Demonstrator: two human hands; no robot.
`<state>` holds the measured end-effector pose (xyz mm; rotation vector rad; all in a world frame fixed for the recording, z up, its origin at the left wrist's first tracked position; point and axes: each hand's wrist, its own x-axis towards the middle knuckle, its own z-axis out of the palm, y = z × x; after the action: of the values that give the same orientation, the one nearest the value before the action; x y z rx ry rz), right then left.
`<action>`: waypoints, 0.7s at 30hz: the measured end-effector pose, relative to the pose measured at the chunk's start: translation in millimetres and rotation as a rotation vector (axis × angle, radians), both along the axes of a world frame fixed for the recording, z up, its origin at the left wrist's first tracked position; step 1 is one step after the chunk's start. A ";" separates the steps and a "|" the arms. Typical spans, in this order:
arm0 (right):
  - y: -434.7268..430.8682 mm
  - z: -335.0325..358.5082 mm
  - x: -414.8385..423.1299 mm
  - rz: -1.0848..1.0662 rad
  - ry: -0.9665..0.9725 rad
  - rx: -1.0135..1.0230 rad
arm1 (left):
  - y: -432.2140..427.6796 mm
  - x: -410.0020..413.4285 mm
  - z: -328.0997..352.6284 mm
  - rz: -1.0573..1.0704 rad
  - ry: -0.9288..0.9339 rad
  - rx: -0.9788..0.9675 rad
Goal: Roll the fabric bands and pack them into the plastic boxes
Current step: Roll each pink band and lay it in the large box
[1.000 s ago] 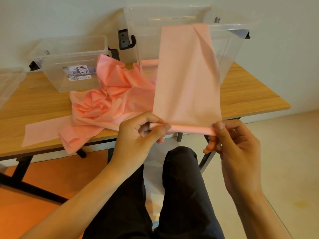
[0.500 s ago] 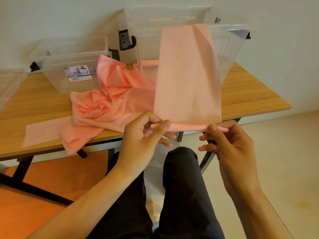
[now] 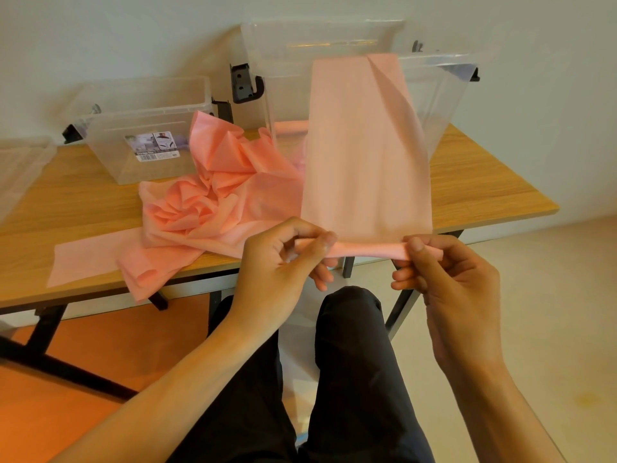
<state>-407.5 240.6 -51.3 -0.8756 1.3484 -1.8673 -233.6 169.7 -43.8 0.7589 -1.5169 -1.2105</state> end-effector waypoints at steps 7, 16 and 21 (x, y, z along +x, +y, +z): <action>0.3 2.6 0.9 -0.013 -0.007 -0.001 | -0.6 0.6 6.2 -0.037 0.003 -0.054; 0.8 2.8 -0.8 0.059 0.057 -0.042 | 0.6 3.3 8.1 -0.060 -0.002 -0.023; -0.7 4.0 1.6 0.005 0.043 -0.059 | 0.7 2.7 10.1 -0.059 0.058 -0.013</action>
<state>-405.9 239.9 -47.3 -0.9526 1.3216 -1.9031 -231.0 170.5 -33.7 0.6688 -1.5070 -1.2541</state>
